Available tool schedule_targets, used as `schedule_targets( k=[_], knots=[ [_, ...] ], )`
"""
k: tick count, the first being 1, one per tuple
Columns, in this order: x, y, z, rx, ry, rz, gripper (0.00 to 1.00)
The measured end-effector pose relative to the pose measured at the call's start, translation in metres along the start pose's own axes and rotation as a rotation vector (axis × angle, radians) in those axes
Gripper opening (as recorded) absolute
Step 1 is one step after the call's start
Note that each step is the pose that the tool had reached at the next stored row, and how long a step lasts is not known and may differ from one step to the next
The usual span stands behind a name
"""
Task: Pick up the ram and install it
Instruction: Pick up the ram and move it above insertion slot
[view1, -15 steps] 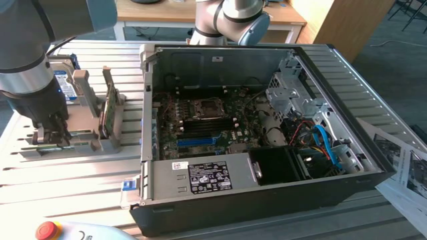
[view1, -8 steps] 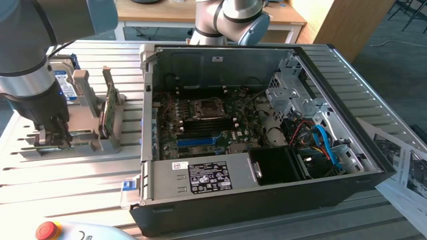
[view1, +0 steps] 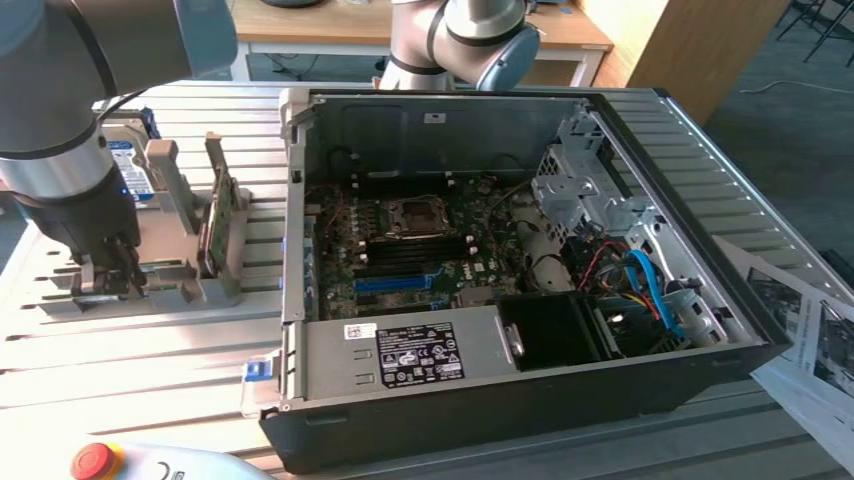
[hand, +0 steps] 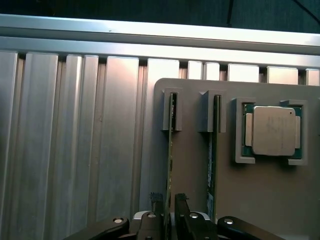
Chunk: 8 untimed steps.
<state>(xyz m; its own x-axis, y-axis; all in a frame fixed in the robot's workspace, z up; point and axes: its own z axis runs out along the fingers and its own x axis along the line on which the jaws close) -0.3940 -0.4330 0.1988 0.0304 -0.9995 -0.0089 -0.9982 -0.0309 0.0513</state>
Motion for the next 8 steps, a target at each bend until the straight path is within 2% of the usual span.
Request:
schedule_targets(
  k=[8],
  knots=[
    [-0.0009, -0.0001, 0.0002, 0.0001, -0.0001, 0.000, 0.24]
  ],
)
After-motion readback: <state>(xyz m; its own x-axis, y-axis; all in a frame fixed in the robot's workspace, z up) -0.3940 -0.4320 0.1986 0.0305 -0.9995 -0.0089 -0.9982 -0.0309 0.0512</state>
